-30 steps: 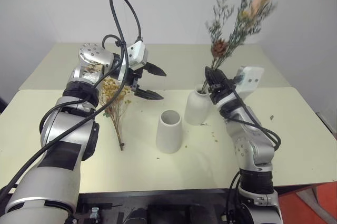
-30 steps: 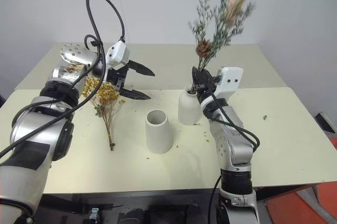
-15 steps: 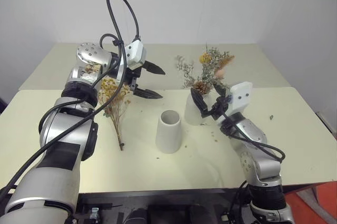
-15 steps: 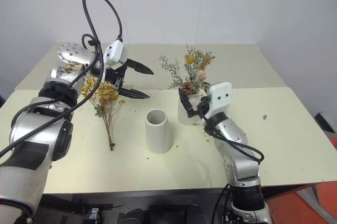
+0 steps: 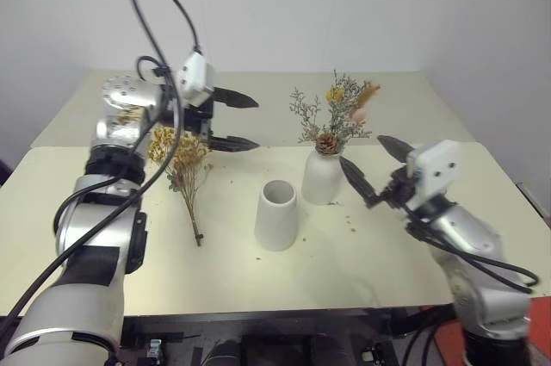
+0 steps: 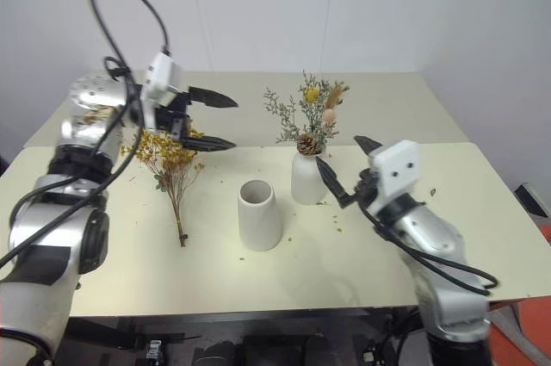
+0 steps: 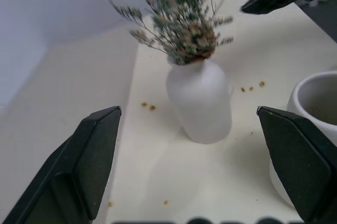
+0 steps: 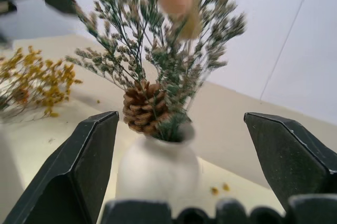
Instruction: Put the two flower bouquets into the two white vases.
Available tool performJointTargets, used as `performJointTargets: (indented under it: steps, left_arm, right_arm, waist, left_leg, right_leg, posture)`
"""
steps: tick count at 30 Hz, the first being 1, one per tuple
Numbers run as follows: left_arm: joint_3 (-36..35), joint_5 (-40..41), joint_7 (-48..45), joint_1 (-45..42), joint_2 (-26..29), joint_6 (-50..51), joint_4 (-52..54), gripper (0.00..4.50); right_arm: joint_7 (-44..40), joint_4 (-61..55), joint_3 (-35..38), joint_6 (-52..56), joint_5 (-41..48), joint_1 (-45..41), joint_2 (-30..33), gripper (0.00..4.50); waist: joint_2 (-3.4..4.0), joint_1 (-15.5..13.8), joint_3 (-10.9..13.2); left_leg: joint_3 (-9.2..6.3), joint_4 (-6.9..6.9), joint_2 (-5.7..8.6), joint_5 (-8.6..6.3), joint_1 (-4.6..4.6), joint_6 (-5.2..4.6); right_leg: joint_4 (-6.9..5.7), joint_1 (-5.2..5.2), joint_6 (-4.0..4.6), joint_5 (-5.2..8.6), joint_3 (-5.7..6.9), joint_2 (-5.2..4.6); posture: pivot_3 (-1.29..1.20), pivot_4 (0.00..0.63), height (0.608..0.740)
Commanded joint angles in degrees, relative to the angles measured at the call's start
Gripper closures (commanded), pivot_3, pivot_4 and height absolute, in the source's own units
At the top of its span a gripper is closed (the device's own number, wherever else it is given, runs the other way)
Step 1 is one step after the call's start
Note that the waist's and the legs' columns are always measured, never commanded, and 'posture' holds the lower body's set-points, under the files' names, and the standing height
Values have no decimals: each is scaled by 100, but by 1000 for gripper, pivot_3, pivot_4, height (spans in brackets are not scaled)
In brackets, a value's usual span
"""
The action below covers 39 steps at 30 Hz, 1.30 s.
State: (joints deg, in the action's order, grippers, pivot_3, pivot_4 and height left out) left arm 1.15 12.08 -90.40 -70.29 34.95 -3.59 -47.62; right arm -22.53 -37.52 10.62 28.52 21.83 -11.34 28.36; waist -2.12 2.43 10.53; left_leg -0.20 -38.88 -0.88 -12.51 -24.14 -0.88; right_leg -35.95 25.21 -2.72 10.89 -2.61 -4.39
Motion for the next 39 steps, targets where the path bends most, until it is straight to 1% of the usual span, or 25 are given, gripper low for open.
performJointTargets:
  steps: [1, 5, 7, 9, 12, 14, 16, 18, 20, 22, 23, 25, 27, 30, 34, 36, 38, 39]
  left_arm:
    - [-412, 502, 253, 663, 373, 878, 1364, 0]
    - [-878, 872, 1137, 1782, 757, 2043, 3124, 0]
    - [-1126, 1066, 1663, 2212, 850, 2667, 3809, 0]
    - [-1433, 1323, 2197, 2650, 899, 3301, 4497, 0]
    - [-1802, 1590, 2991, 3199, 949, 4173, 5368, 0]
    - [-1968, 1659, 3627, 3513, 1005, 4902, 5953, 0]
    - [-2015, 1642, 4185, 3705, 1044, 5464, 6436, 0]
    - [-2090, 1681, 4827, 3802, 942, 6252, 6882, 0]
    - [-2084, 1596, 5433, 3989, 829, 6827, 7425, 0]
    - [-2243, 1583, 6078, 3907, 508, 7759, 7806, 0]
    - [-2297, 1567, 6327, 3824, 367, 8126, 7913, 0]
    - [-2398, 1408, 6780, 3501, 47, 8999, 7929, 0]
    - [-2287, 1262, 7226, 3312, -89, 9509, 7798, 0]
    - [-2225, 1330, 7927, 3135, -261, 9609, 7354, 0]
    - [-2574, 1480, 9354, 2668, -926, 9609, 6482, 0]
    - [-2682, 1802, 9963, 2632, -1181, 9609, 6278, 0]
    - [-2578, 2188, 10488, 2680, -1268, 9609, 6132, 0]
    - [-2661, 2328, 10794, 2637, -1385, 9609, 6001, 0]
  right_arm:
    - [-502, -717, 891, 431, 842, 385, 564, 30]
    - [-1058, -853, 2124, 1129, 2296, 578, 1533, 30]
    - [-1396, -661, 2574, 1427, 3088, 388, 2152, 30]
    - [-1706, -364, 2802, 1674, 3725, 39, 2811, 30]
    - [-1885, 85, 2587, 1920, 4250, -674, 3654, 30]
    - [-1971, 416, 2036, 2092, 4424, -1295, 4162, 30]
    - [-2107, 663, 1571, 2204, 4532, -1776, 4446, 30]
    - [-2328, 911, 924, 2358, 4510, -2385, 4635, 30]
    - [-2544, 1118, 246, 2542, 4388, -3048, 4636, 30]
    - [-2893, 1187, -390, 2401, 3934, -3580, 4471, 30]
    - [-3034, 1211, -595, 2334, 3744, -3746, 4407, 30]
    - [-3330, 1267, -874, 2177, 3434, -3996, 4236, 30]
    - [-3534, 1268, -1249, 2032, 3016, -4237, 4010, 30]
    - [-3721, 1351, -1576, 1996, 2601, -4448, 3736, 30]
    - [-3890, 1383, -1925, 1919, 2087, -4550, 3401, 30]
    - [-3935, 1413, -2038, 1932, 1900, -4590, 3266, 30]
    - [-3954, 1465, -2141, 1905, 1680, -4587, 3133, 30]
    - [-3946, 1485, -2182, 1887, 1568, -4575, 3068, 30]
  waist:
    - [0, -3, 0]
    - [0, -4, 0]
    - [-1, -21, 0]
    - [0, -16, 1]
    - [0, -7, 1]
    - [-2, -10, 0]
    - [-3, -13, -1]
    - [-4, -21, -1]
    - [-3, -23, 0]
    - [-3, -34, 0]
    - [-3, -44, 0]
    - [-5, -73, 1]
    - [-5, -99, 1]
    - [-5, -113, 1]
    - [-7, -167, 0]
    - [-7, -170, 1]
    - [-7, -173, 0]
    - [-7, -173, 0]
  left_leg:
    - [0, 0, -2, 0, 5, 0]
    - [4, -2, -6, 0, 30, 0]
    - [4, -2, -8, 0, 40, 0]
    - [4, 0, -11, 0, 57, 1]
    - [7, 11, -17, -1, 113, 2]
    - [8, 16, -18, -1, 123, 2]
    - [11, 19, -17, -1, 125, 3]
    - [11, 18, -17, -1, 123, 3]
    - [10, 18, -16, -2, 117, 3]
    - [10, 21, -14, -2, 109, 3]
    - [9, 21, -13, -2, 107, 4]
    - [4, 20, -12, -2, 98, 4]
    - [3, 18, -10, -2, 93, 4]
    - [3, 18, -8, -2, 96, 4]
    - [1, 16, -7, -2, 96, 4]
    - [-1, 17, -4, -5, 85, 9]
    - [-1, 16, -1, -9, 84, 16]
    - [-2, 15, -1, -9, 84, 16]
  right_leg:
    - [3, -4, 0, 0, -1, 0]
    - [-1, -23, 1, 1, -6, -1]
    - [2, -31, -1, 2, -5, 0]
    - [4, -46, -11, 9, -3, 1]
    - [19, -99, -29, 36, 0, 0]
    - [19, -105, -27, 40, 1, 1]
    - [17, -103, -24, 42, -1, 0]
    - [18, -100, -23, 43, -1, -1]
    - [22, -95, -23, 43, -1, -2]
    - [25, -89, -23, 43, -1, -2]
    - [26, -87, -23, 43, 0, -2]
    - [26, -83, -25, 43, 6, -1]
    - [26, -78, -26, 42, 7, 0]
    - [24, -78, -25, 41, 6, -1]
    - [21, -79, -21, 38, 7, -2]
    - [21, -69, 14, 16, 6, -5]
    - [21, -70, 15, 15, 5, -9]
    - [20, -70, 15, 14, 6, -9]
  posture:
    - [0, 150, 740]
    - [0, 150, 740]
    - [0, 150, 740]
    - [0, 150, 740]
    - [0, 150, 740]
    - [0, 150, 740]
    - [0, 150, 740]
    - [0, 150, 740]
    - [0, 150, 740]
    - [0, 150, 740]
    - [0, 150, 740]
    - [0, 150, 740]
    - [0, 150, 740]
    - [0, 150, 740]
    - [0, 150, 740]
    - [0, 150, 740]
    - [0, 150, 740]
    - [0, 150, 740]
